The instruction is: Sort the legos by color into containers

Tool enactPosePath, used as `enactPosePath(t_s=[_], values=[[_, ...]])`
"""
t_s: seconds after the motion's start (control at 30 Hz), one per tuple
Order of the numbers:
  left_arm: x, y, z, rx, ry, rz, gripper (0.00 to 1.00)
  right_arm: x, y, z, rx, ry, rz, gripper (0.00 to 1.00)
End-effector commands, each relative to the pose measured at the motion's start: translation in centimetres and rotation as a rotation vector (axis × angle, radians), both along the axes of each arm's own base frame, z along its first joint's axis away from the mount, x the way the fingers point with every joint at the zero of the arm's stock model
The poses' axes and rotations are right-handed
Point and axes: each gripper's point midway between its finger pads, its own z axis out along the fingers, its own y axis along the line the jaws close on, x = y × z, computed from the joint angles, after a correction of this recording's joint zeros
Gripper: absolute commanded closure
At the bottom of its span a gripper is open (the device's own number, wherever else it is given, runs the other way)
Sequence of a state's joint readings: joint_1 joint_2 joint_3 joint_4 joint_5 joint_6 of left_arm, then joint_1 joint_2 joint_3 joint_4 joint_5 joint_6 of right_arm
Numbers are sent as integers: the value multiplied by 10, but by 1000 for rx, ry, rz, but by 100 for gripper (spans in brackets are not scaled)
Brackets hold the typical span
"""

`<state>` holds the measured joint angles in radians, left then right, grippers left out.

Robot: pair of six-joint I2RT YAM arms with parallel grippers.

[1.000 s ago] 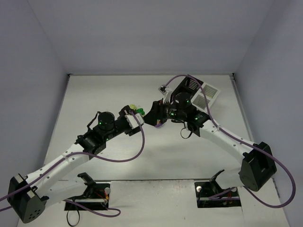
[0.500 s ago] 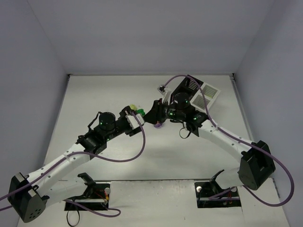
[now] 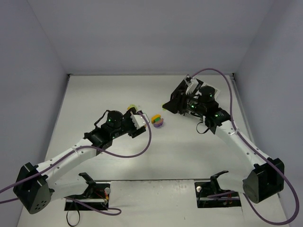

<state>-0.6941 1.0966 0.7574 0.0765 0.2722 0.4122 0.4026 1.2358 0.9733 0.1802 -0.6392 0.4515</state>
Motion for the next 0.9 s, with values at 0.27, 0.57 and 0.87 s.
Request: enactPosePath(t_s=[0.27,0.57,0.87], values=[[4,-7,47,-91,-95,-15,79,90,-147,22,-420,-182,-622,98],[-1,-6,57,-108,-119,-35,79,155,-242,-16,-621,-68,-897,94],[-3,-8,58,-109,-121,-48,79,191,-265,-50,-598,22,-902,86]])
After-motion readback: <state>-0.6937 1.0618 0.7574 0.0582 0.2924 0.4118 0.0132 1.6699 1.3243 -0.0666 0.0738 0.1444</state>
